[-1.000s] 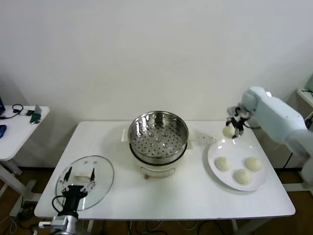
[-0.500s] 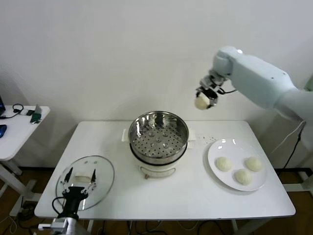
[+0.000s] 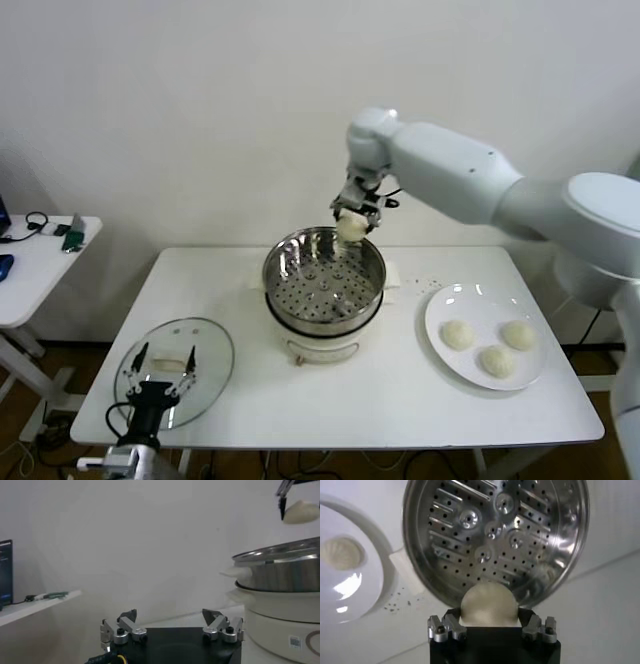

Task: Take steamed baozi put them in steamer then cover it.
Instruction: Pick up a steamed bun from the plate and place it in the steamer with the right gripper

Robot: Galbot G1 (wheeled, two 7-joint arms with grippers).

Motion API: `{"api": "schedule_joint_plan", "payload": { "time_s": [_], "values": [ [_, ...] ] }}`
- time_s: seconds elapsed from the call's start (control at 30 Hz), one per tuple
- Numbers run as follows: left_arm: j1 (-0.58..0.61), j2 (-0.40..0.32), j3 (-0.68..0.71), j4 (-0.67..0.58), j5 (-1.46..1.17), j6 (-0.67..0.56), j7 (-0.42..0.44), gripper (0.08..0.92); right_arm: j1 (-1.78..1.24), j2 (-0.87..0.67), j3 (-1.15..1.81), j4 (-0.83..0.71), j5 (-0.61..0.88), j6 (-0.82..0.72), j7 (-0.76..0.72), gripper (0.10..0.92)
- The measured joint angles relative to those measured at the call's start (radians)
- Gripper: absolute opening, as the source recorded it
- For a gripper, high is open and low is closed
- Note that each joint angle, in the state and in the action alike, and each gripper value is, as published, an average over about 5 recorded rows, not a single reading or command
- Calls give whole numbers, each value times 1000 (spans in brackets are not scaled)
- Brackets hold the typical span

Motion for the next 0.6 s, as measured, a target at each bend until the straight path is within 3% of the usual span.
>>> {"api": "schedule_joint_plan", "payload": {
  "time_s": [0.6],
  "values": [
    [-4,6,-2,-13,-6,13,1,823,-164,106,90,-72,-276,80,31,746]
  ]
}}
